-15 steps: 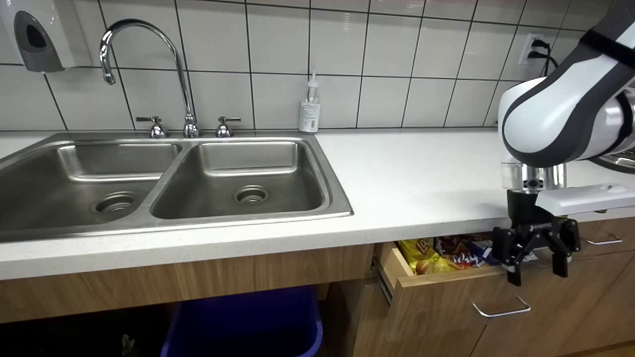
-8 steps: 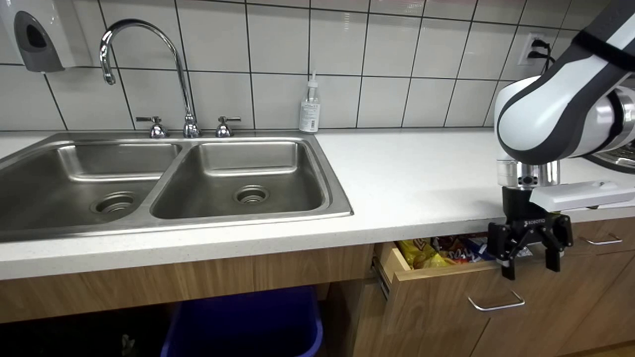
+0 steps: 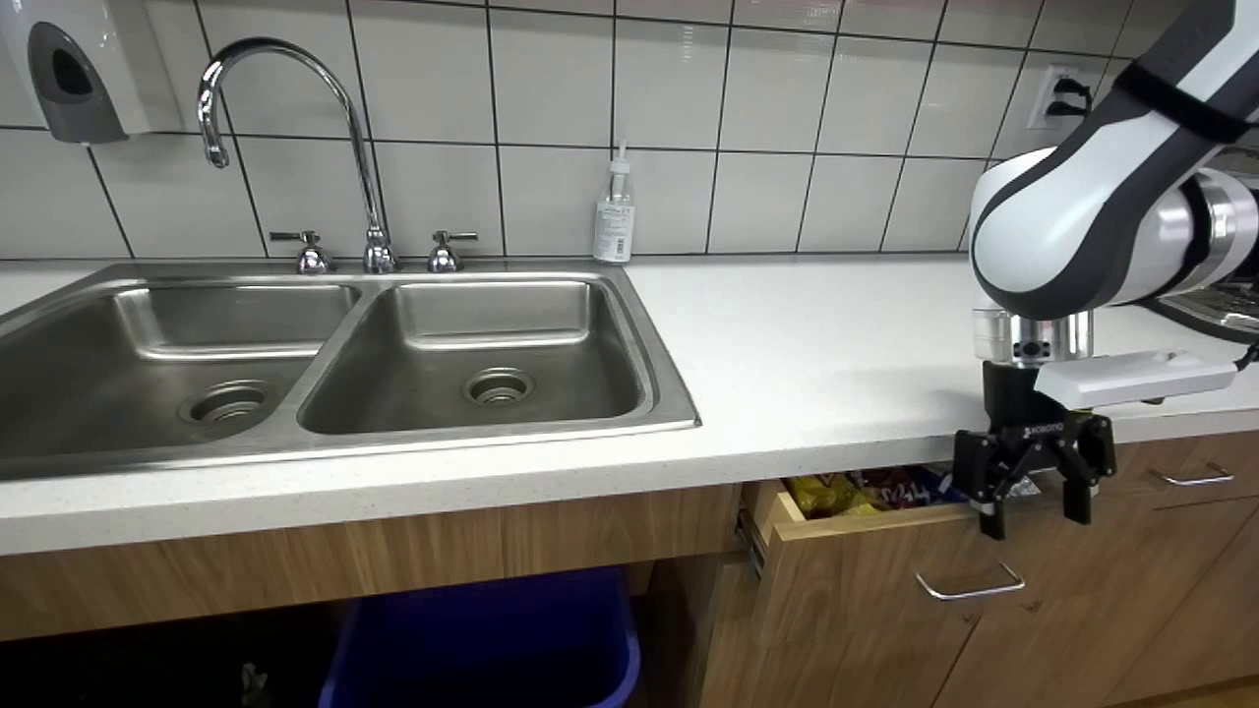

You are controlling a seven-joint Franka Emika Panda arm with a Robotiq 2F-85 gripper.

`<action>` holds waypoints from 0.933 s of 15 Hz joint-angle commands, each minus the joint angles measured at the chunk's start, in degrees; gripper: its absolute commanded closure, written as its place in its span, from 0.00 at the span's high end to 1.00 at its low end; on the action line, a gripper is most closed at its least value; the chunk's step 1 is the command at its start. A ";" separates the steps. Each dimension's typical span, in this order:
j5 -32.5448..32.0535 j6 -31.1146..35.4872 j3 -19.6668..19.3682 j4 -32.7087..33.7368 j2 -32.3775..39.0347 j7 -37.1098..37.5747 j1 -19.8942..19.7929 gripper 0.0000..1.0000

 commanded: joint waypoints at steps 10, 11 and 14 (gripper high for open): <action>-1.20 1.73 -0.49 7.84 5.45 -0.97 -0.72 1.00; -1.19 1.73 -0.48 8.22 5.66 -1.04 -0.73 1.00; -1.30 1.81 -0.58 9.27 6.27 -1.04 -0.71 1.00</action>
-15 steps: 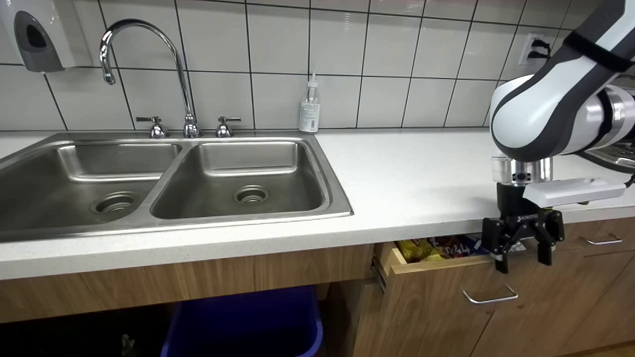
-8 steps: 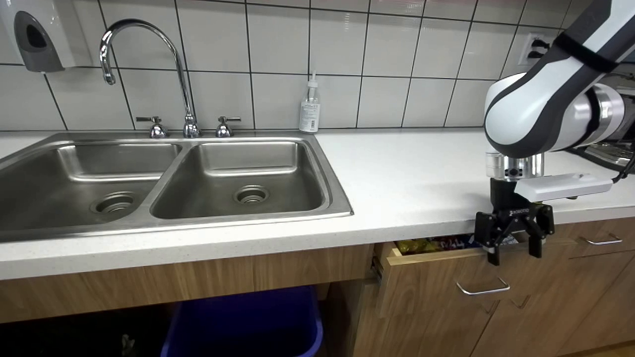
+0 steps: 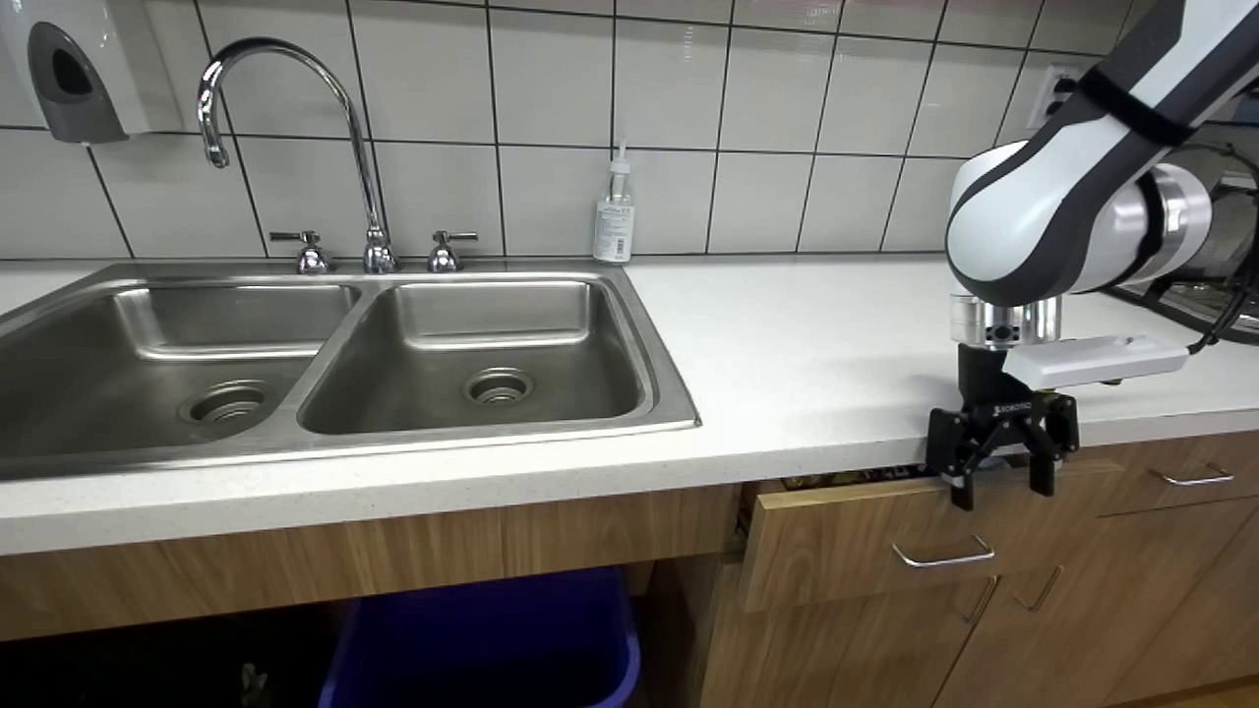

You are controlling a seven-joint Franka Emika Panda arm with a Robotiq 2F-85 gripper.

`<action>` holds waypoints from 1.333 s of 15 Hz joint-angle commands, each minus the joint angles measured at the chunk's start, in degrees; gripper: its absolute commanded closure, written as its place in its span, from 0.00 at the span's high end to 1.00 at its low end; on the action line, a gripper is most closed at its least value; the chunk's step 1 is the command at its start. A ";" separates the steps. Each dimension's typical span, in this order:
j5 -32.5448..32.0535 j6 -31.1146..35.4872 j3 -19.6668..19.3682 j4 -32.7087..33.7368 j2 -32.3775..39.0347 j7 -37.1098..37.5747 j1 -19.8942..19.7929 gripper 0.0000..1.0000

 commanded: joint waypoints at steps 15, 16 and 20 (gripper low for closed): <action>-1.30 1.15 -0.96 3.46 2.58 -1.08 -1.04 1.00; -1.29 0.96 -0.93 3.19 2.23 -1.10 -1.01 1.00; -1.08 0.55 -0.75 1.48 0.12 -1.46 -1.10 1.00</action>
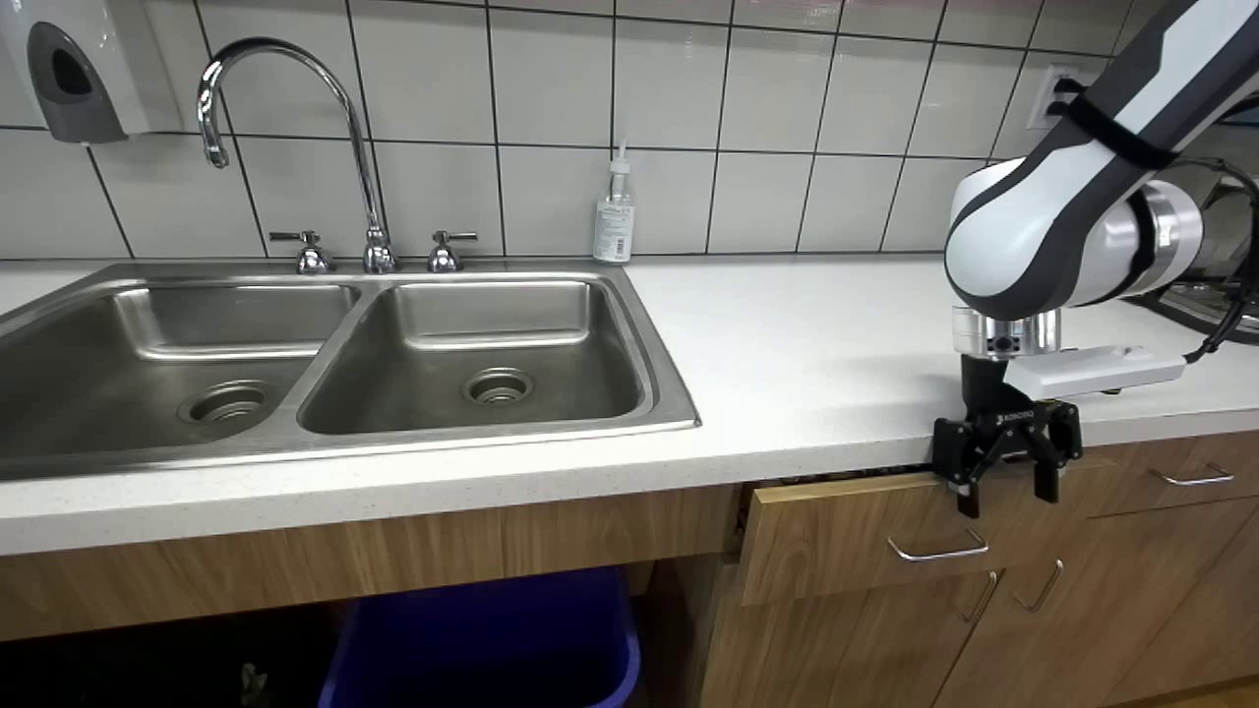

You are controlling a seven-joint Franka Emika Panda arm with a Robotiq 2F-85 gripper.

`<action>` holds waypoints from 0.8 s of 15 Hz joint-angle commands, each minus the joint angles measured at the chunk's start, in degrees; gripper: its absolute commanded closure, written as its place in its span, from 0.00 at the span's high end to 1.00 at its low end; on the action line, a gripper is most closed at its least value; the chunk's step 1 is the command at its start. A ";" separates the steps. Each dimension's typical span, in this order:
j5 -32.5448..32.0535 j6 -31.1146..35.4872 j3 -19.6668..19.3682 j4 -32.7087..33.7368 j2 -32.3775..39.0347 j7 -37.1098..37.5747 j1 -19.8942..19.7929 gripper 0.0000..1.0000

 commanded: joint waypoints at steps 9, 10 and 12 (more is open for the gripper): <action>-0.13 -1.08 0.50 -1.93 -7.43 -2.14 -1.03 1.00; -0.23 -0.98 0.45 -1.89 -7.94 -2.03 -0.99 1.00; -0.31 -0.88 0.43 -1.83 -8.92 -1.87 -0.93 1.00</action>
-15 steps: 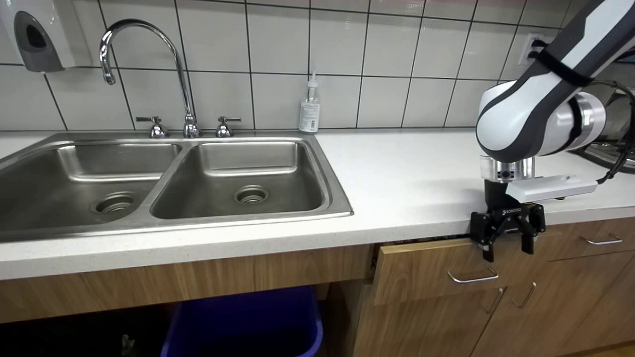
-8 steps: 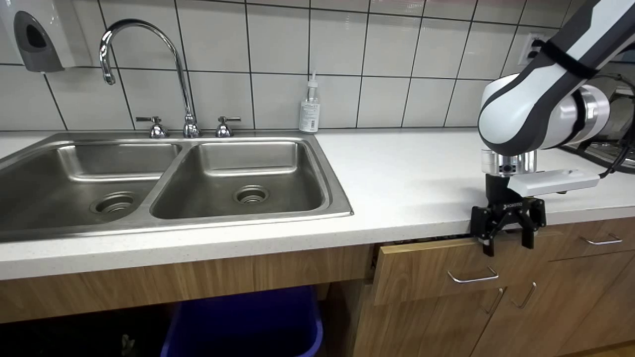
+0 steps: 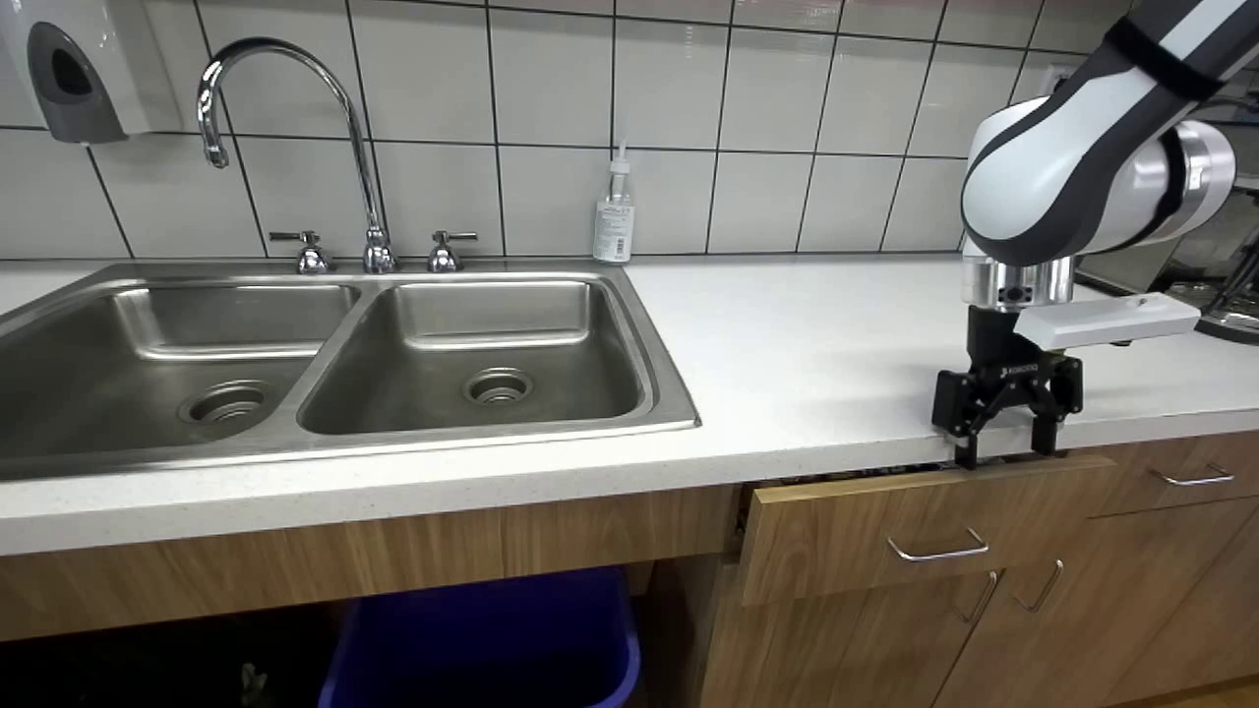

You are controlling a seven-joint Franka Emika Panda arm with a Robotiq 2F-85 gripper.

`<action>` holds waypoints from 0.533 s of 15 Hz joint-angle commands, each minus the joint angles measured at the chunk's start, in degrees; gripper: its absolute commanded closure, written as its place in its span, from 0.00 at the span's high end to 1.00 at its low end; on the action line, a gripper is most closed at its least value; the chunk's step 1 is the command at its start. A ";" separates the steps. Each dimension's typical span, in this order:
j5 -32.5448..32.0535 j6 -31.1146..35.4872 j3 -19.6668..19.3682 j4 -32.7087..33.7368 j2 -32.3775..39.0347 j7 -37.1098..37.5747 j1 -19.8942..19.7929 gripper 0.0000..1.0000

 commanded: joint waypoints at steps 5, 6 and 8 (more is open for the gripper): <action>-0.45 -0.18 0.44 -1.10 -4.75 -0.47 -0.67 1.00; -0.48 -0.10 0.45 -1.03 -4.94 -0.40 -0.64 1.00; -0.58 0.03 0.43 -0.99 -5.36 -0.21 -0.55 1.00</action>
